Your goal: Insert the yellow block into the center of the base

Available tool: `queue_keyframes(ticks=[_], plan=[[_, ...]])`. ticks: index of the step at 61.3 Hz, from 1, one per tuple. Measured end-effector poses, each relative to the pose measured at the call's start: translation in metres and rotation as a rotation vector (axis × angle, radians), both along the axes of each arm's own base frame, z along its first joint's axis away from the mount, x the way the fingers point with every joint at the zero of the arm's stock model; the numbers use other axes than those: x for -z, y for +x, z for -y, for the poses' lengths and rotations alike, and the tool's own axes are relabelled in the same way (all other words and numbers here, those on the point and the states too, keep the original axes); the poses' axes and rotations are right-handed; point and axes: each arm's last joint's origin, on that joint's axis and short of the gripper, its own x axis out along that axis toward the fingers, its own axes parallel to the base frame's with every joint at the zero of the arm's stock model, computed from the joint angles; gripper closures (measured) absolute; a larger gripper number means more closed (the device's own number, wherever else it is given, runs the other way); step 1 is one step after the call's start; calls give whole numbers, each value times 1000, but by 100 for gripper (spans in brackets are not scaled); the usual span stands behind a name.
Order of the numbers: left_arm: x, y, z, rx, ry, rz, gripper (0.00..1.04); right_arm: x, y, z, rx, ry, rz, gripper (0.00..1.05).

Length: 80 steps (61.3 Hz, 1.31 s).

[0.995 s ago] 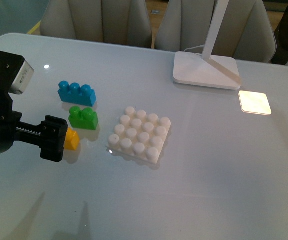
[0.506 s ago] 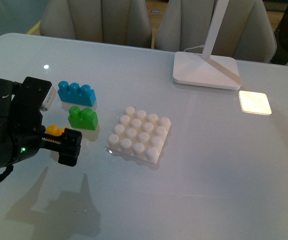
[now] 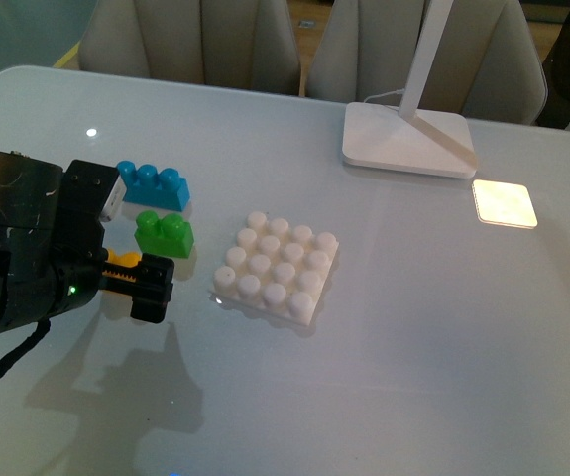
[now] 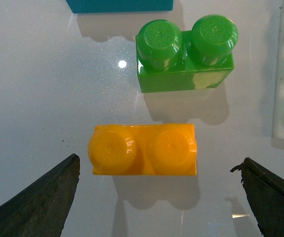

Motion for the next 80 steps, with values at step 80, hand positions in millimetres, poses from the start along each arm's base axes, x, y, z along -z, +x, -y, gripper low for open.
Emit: queue_keyframes(ticks=[80], plan=[[9, 7, 3, -34, 15, -32, 43, 0, 0, 0, 0, 0, 0, 9]])
